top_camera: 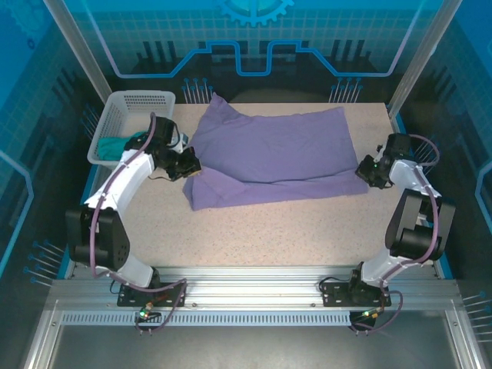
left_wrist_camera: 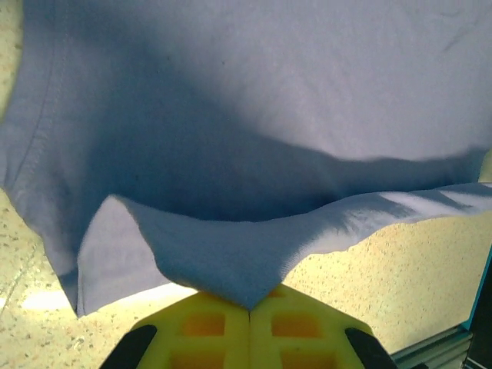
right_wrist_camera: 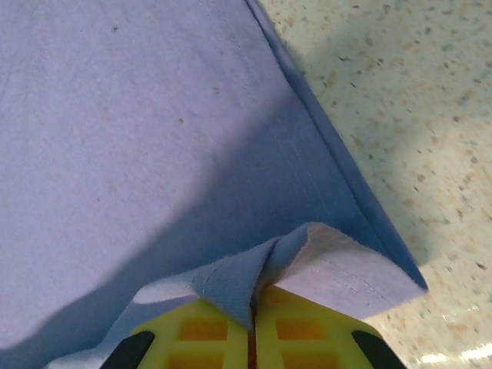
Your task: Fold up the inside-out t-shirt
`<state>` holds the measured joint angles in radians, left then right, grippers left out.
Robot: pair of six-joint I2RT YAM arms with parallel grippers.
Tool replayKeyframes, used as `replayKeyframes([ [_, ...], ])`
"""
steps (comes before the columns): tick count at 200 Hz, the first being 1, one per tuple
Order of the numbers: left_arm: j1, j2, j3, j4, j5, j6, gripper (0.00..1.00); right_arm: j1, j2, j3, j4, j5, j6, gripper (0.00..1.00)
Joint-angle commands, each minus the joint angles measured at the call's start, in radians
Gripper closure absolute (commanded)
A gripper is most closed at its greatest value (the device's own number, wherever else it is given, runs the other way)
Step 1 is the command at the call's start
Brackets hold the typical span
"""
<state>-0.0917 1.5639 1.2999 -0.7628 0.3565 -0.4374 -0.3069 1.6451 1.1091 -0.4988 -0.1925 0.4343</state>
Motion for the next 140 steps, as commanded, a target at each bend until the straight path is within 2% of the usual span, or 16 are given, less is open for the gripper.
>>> replayKeyframes([
  [1, 0.015, 0.034, 0.070, 0.002, -0.004, 0.022, 1.00, 0.030, 0.061, 0.067, 0.014, -0.007, 0.018, 0.91],
  [36, 0.036, 0.129, 0.165, -0.004, -0.020, 0.017, 1.00, 0.059, 0.167, 0.169, 0.003, 0.006, 0.020, 0.91],
  [61, 0.042, 0.252, 0.298, -0.020, -0.032, 0.003, 1.00, 0.060, 0.252, 0.256, 0.005, 0.018, 0.034, 0.90],
  [78, 0.046, 0.360, 0.412, -0.038, -0.067, -0.002, 0.97, 0.060, 0.322, 0.324, 0.003, 0.036, 0.039, 0.85],
  [85, 0.049, 0.407, 0.462, -0.045, -0.077, -0.008, 0.93, 0.060, 0.350, 0.350, 0.008, 0.041, 0.042, 0.80],
  [96, 0.055, 0.482, 0.539, -0.050, -0.097, -0.019, 0.80, 0.056, 0.400, 0.406, -0.002, 0.041, 0.044, 0.71],
  [109, 0.073, 0.547, 0.605, -0.029, -0.104, -0.048, 0.72, 0.052, 0.429, 0.441, 0.004, 0.014, 0.039, 0.66],
  [115, 0.082, 0.562, 0.619, -0.017, -0.103, -0.066, 0.65, 0.051, 0.424, 0.443, 0.010, 0.002, 0.036, 0.64],
  [128, 0.090, 0.535, 0.591, 0.023, -0.119, -0.081, 0.55, 0.054, 0.376, 0.404, 0.032, 0.003, 0.019, 0.60],
  [140, 0.082, 0.441, 0.466, 0.109, -0.149, -0.099, 0.47, 0.060, 0.306, 0.334, 0.054, -0.001, 0.008, 0.59],
])
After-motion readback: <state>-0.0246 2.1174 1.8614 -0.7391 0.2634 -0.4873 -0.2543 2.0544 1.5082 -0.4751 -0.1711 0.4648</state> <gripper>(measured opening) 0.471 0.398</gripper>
